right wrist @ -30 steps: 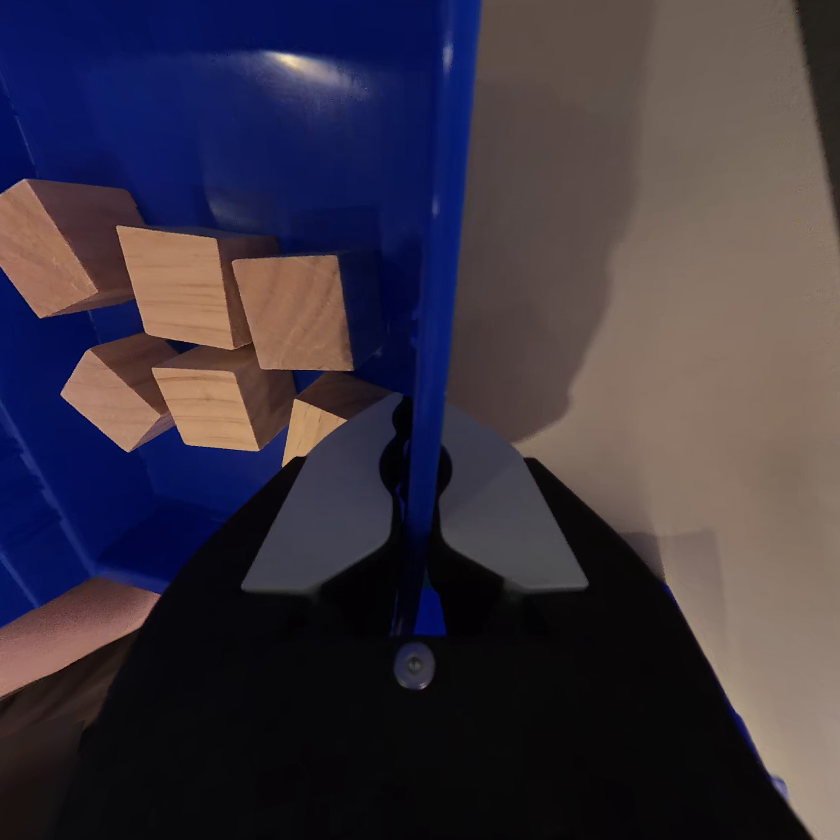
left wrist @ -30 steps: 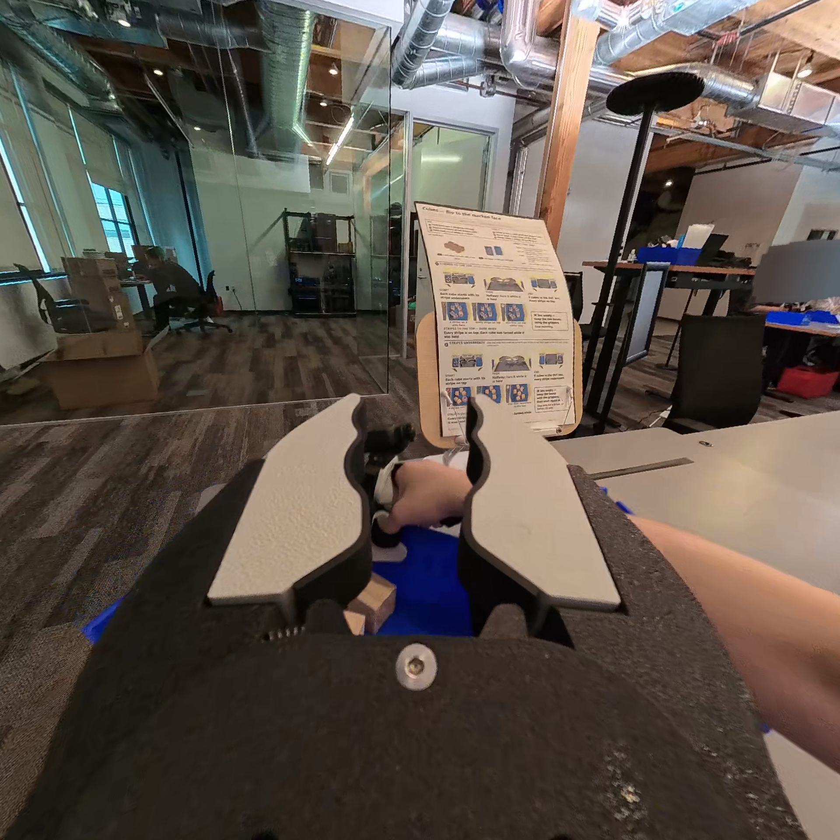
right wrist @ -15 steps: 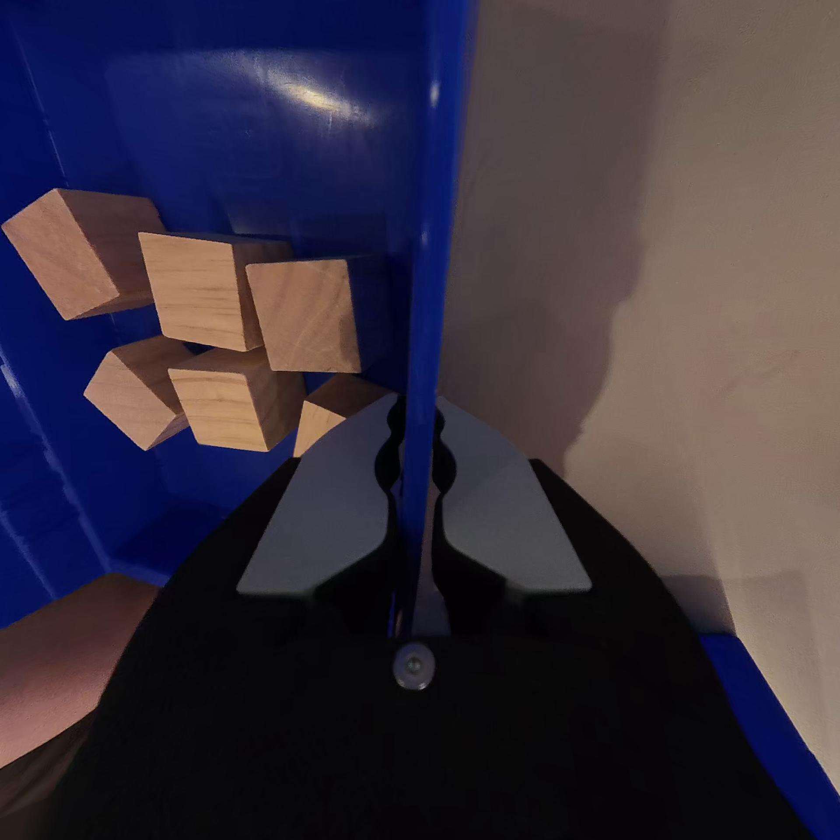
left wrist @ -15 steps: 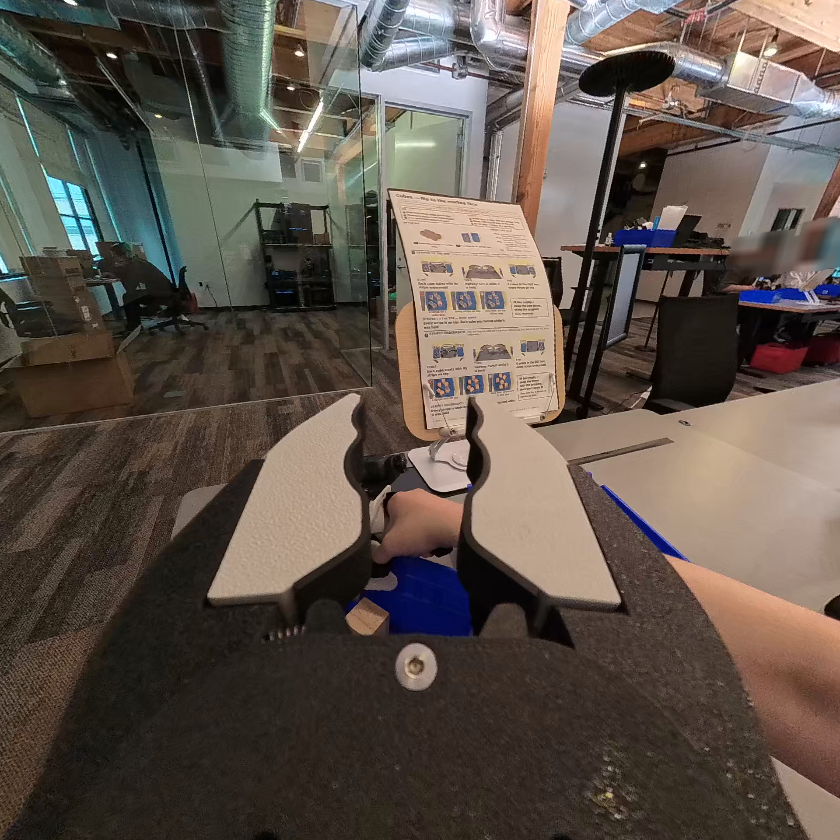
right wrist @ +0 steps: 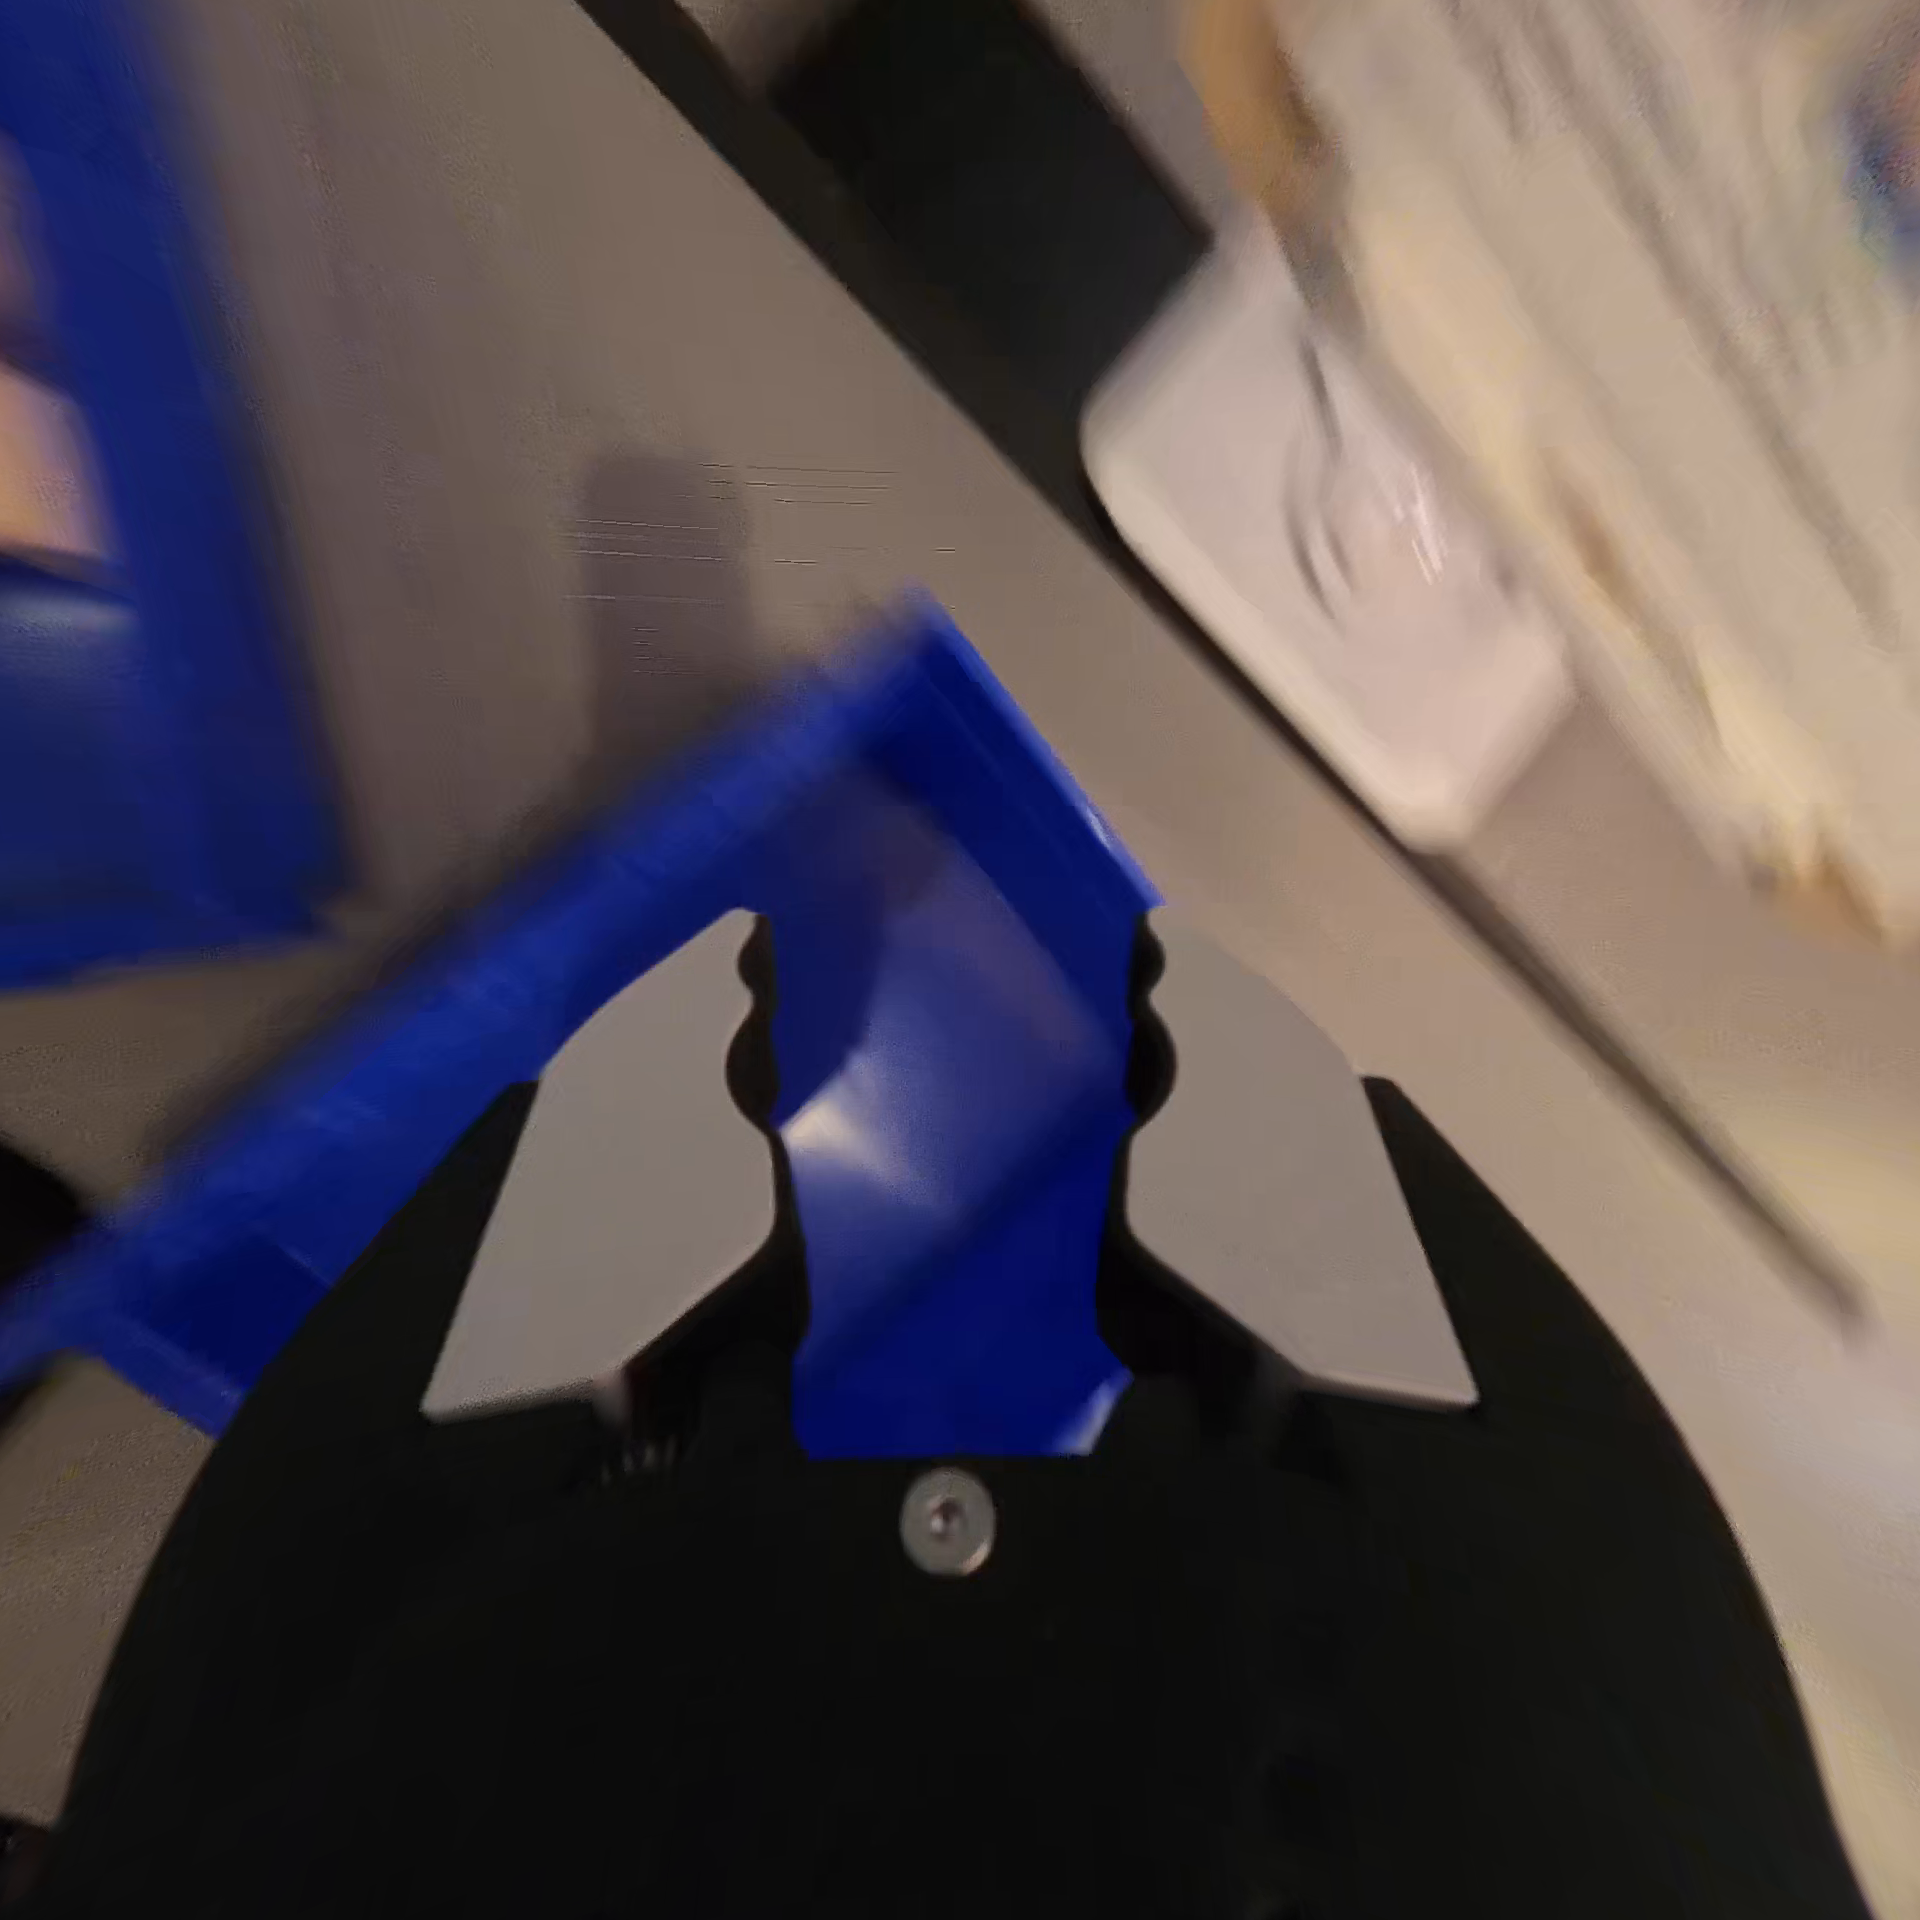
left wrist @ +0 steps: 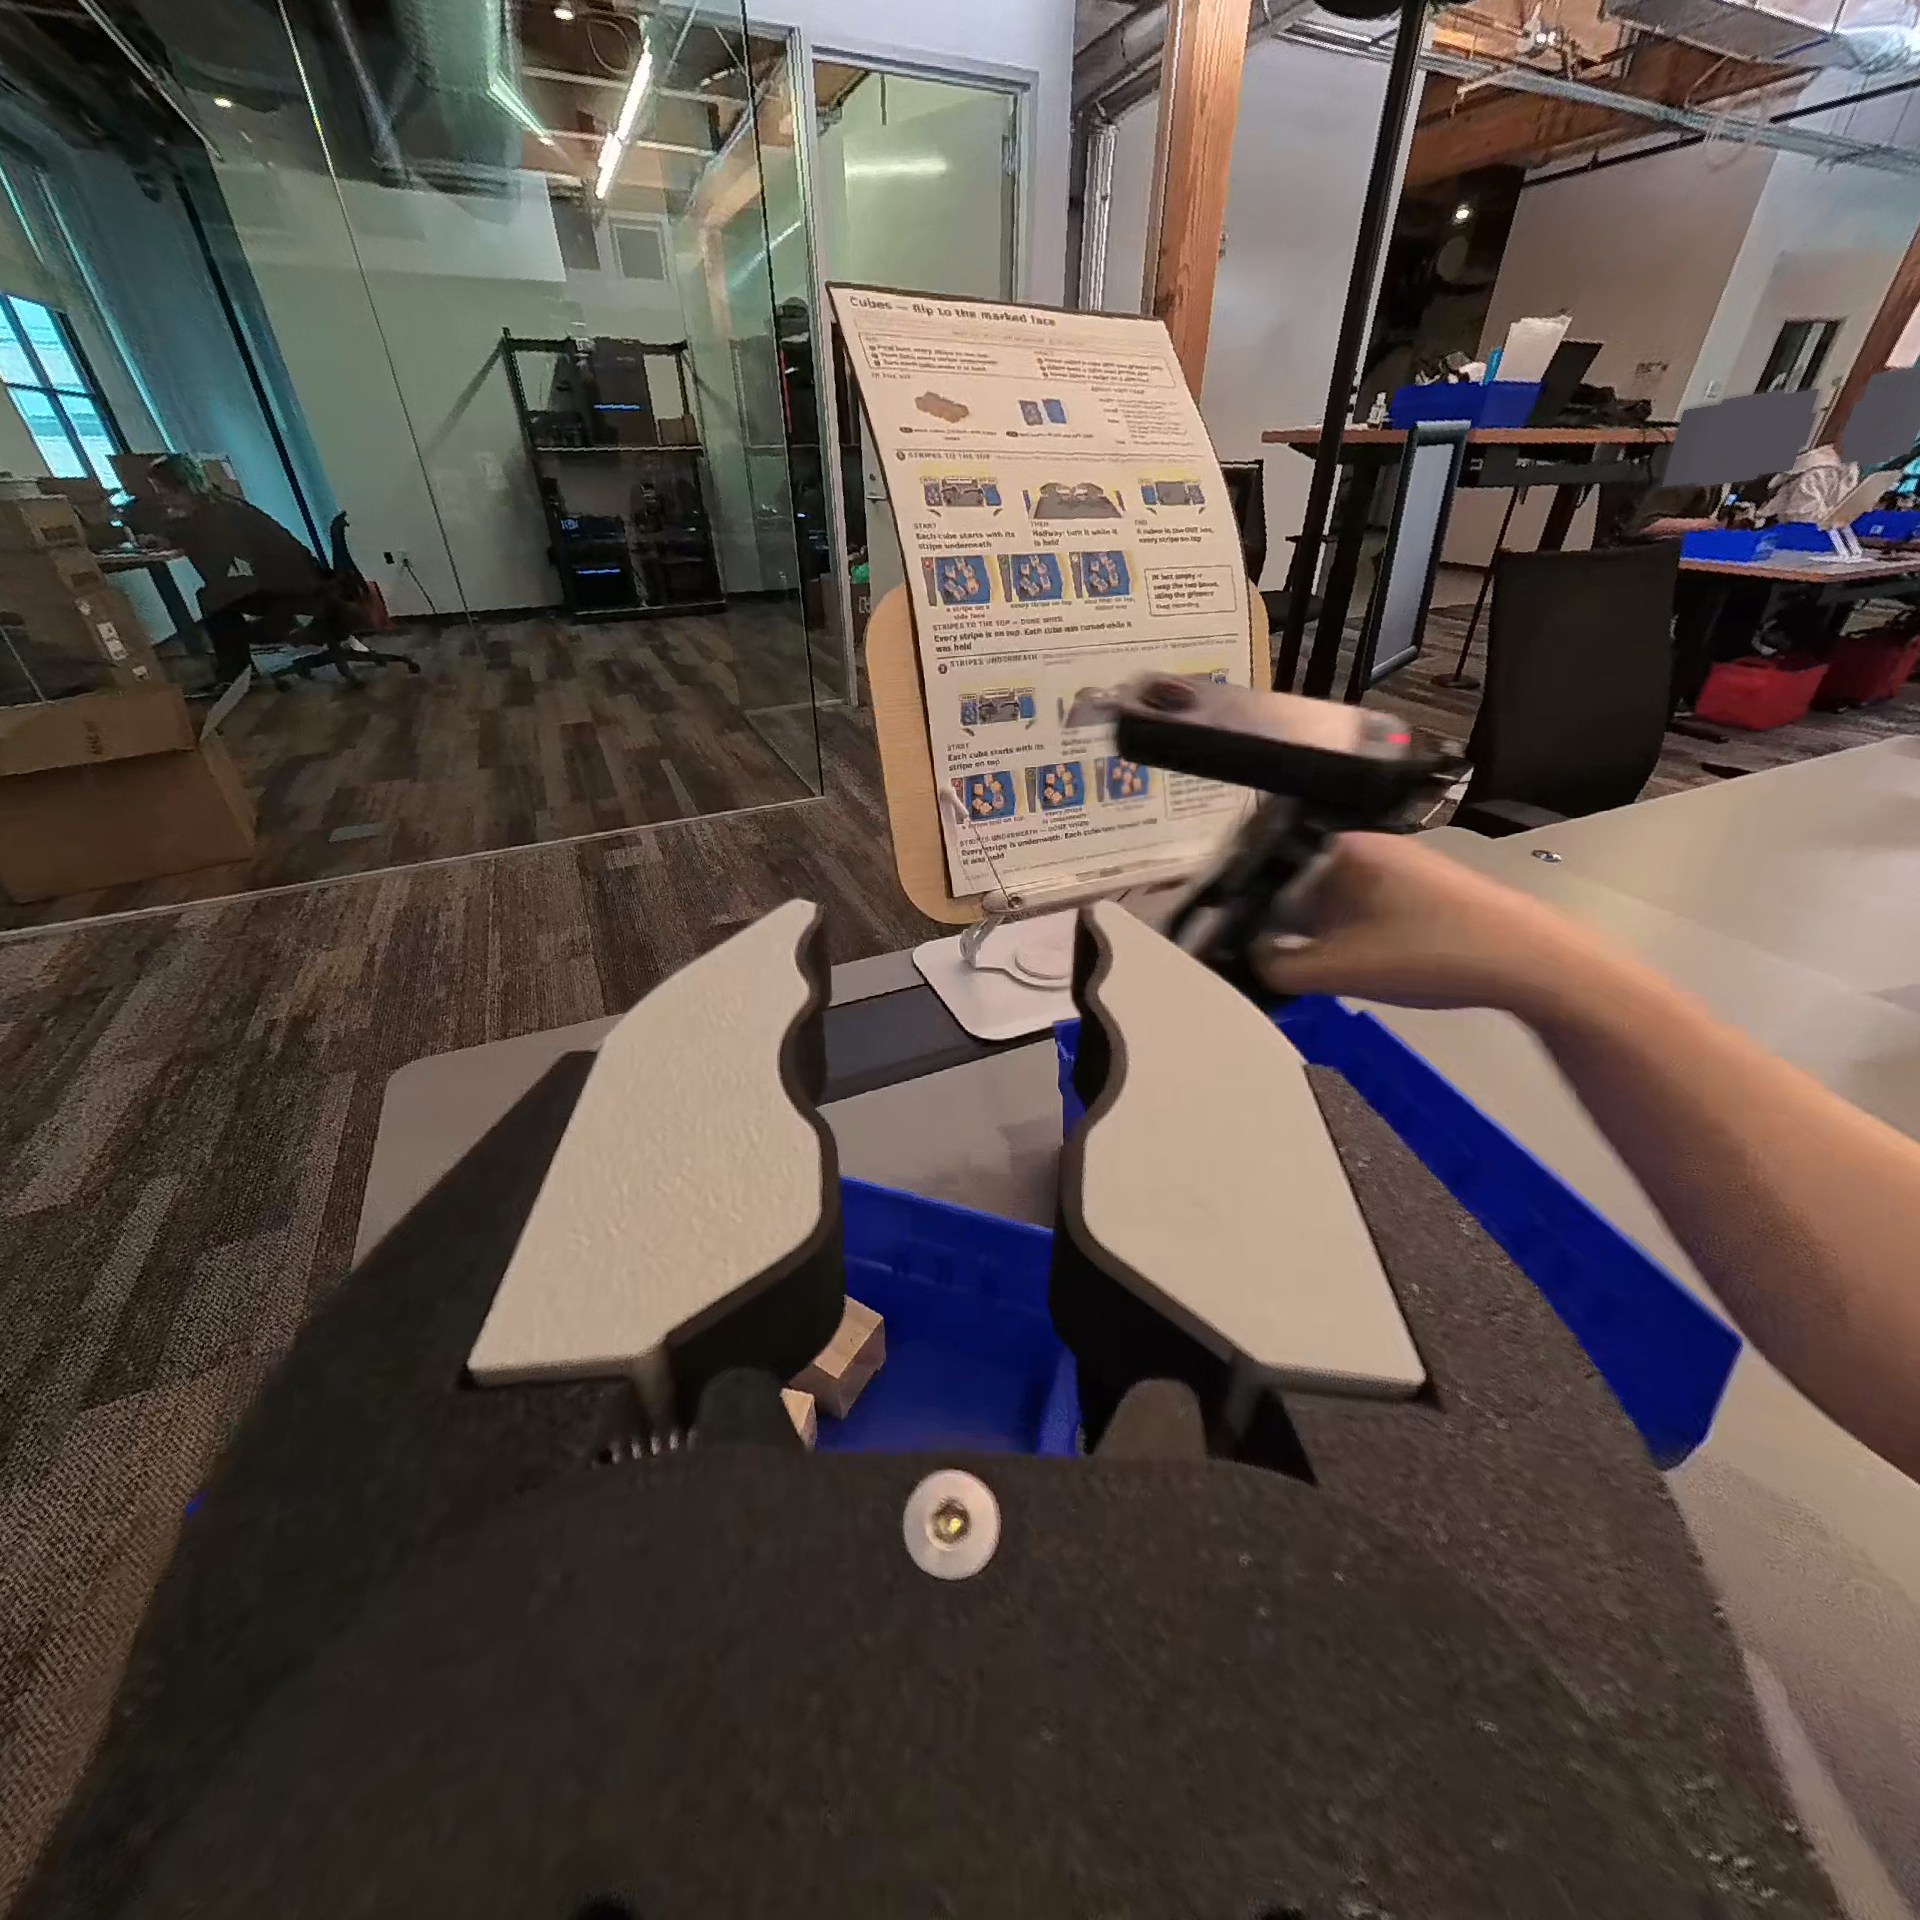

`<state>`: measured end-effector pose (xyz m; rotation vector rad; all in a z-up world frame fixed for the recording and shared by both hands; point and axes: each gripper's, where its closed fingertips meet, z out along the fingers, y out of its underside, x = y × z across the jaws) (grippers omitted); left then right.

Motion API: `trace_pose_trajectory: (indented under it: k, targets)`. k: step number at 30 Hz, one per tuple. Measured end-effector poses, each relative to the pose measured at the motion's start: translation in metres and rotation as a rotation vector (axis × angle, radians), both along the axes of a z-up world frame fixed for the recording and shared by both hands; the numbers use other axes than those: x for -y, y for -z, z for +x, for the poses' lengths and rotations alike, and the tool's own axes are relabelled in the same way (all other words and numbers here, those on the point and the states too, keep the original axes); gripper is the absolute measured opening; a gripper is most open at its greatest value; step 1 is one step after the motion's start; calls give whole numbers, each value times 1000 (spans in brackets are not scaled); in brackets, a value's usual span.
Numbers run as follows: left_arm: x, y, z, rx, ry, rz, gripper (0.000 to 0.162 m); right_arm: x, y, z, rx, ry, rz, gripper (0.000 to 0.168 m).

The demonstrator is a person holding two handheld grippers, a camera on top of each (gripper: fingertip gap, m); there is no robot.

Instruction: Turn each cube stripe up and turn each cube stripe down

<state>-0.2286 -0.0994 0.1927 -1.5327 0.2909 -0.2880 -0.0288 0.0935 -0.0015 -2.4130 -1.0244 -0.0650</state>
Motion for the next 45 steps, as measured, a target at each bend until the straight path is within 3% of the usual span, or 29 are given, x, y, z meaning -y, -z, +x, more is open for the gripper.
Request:
trace_pose_trajectory:
  k: [2, 6, 13, 15, 17, 22, 23, 35, 45]
  targets:
    - [-1, -1, 1, 6, -5, 5, 44, 18, 27, 86, 52, 217, -99, 77]
    - [-5, -3, 11, -16, 1, 12, 43, 57, 71, 149, -37, 348, -232, 81]
    - [-10, -1, 33, -85, 8, 0, 42, 76, 114, 151, -70, 329, -398, 85]
    - [-11, -1, 39, -105, 12, 0, 42, 77, 126, 157, 13, 342, -435, 79]
    - [-11, -3, 47, -117, 22, 14, 41, 77, 135, 159, 56, 311, -473, 58]
    - [-15, 0, 71, -177, 52, 17, 40, 59, 136, 167, -79, 311, -547, 15]
    - [-17, 1, 76, -190, 58, 10, 40, 55, 136, 173, -93, 304, -559, 12]
    - [-48, 22, 123, -355, 24, -34, 39, 9, 137, 332, -101, 462, -562, 6]
    - [-77, 45, 134, -414, -33, -127, 36, 7, 139, 462, -158, 632, -558, 6]
